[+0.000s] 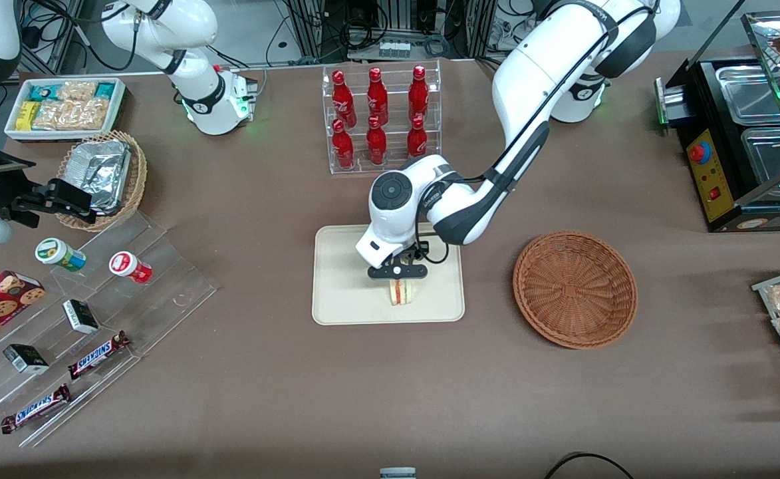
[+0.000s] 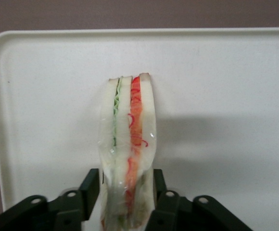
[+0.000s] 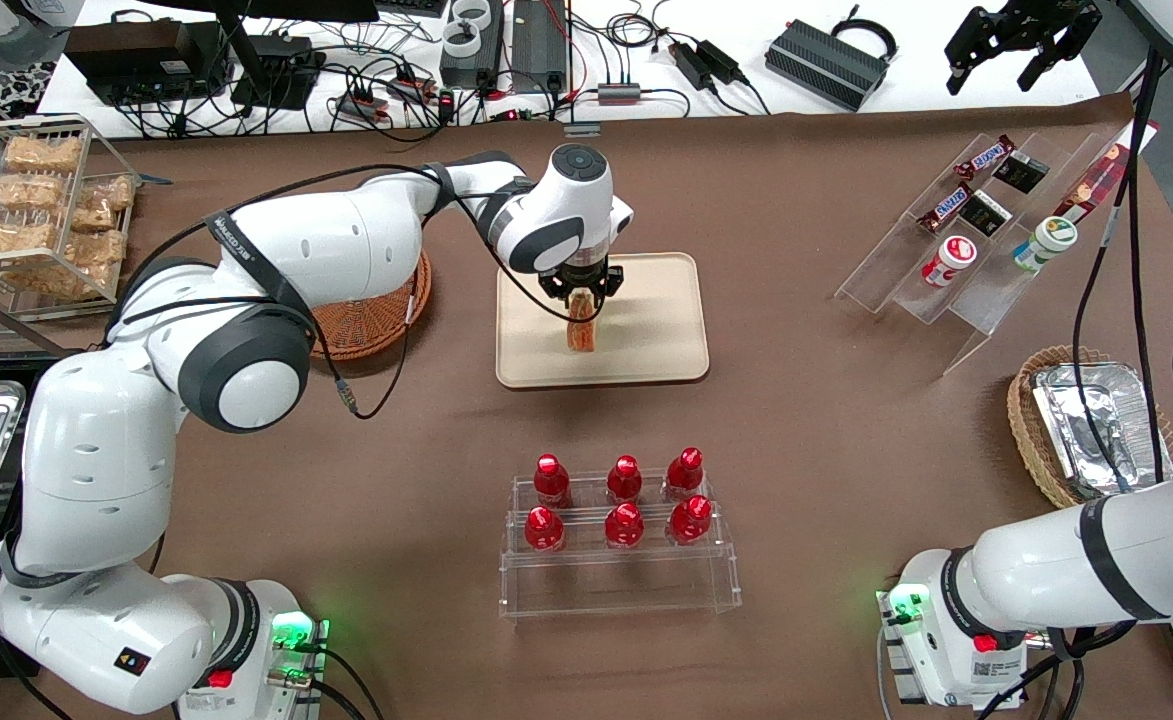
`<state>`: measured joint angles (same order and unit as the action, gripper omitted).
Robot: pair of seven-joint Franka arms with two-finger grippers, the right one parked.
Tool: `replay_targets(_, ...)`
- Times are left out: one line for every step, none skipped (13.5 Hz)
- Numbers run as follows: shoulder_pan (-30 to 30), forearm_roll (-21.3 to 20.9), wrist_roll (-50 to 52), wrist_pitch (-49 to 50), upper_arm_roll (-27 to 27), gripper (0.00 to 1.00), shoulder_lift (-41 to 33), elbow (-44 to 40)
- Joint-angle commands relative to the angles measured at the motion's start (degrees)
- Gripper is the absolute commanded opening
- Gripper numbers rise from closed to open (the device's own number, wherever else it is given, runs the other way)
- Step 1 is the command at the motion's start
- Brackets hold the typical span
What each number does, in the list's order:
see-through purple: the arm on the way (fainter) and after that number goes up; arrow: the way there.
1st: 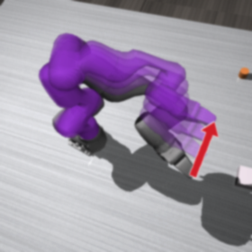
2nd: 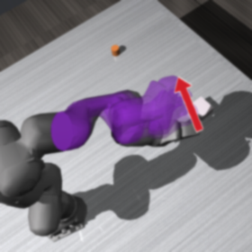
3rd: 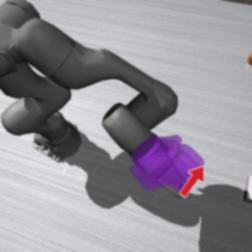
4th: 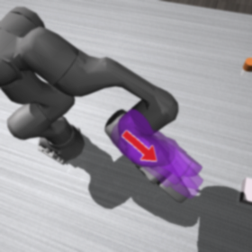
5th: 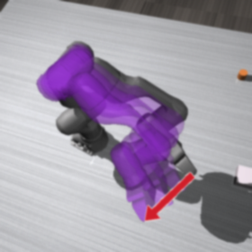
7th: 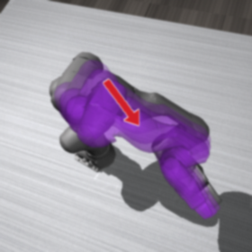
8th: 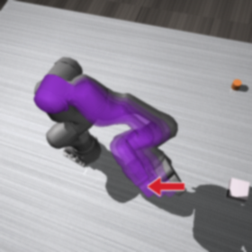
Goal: Place sandwich from basket to tray
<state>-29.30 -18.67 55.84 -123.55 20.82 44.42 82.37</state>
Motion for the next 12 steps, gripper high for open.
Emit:
replay_targets(1.17,0.47,-0.38,6.89,-0.35,1.00,-7.04,1.21)
replay_targets(2.75,1.96,-0.55,9.18,-0.26,1.00,-9.50,1.21)
replay_targets(3.89,3.54,-2.03,11.29,-0.26,1.00,-12.13,1.30)
replay_targets(5.21,4.86,-4.05,13.66,-0.26,1.00,-14.77,1.39)
replay_targets(7.22,6.44,-5.72,16.30,-0.26,1.00,-17.32,1.39)
replay_targets(9.51,8.45,-8.17,18.85,-0.26,1.00,-19.95,1.39)
replay_targets(10.83,10.04,-10.11,20.87,-0.34,1.00,-22.16,1.39)
replay_targets(12.94,11.01,-11.87,23.07,-0.35,1.00,-24.18,1.48)
replay_targets(14.78,11.28,-13.54,25.35,-0.35,1.00,-25.59,1.56)
replay_targets(15.41,11.29,-14.17,26.86,-0.43,1.00,-26.48,1.57)
replay_targets(16.20,10.94,-14.61,27.65,-0.69,1.00,-27.09,1.74)
replay_targets(17.77,10.85,-15.75,28.36,-0.70,1.00,-27.45,1.74)
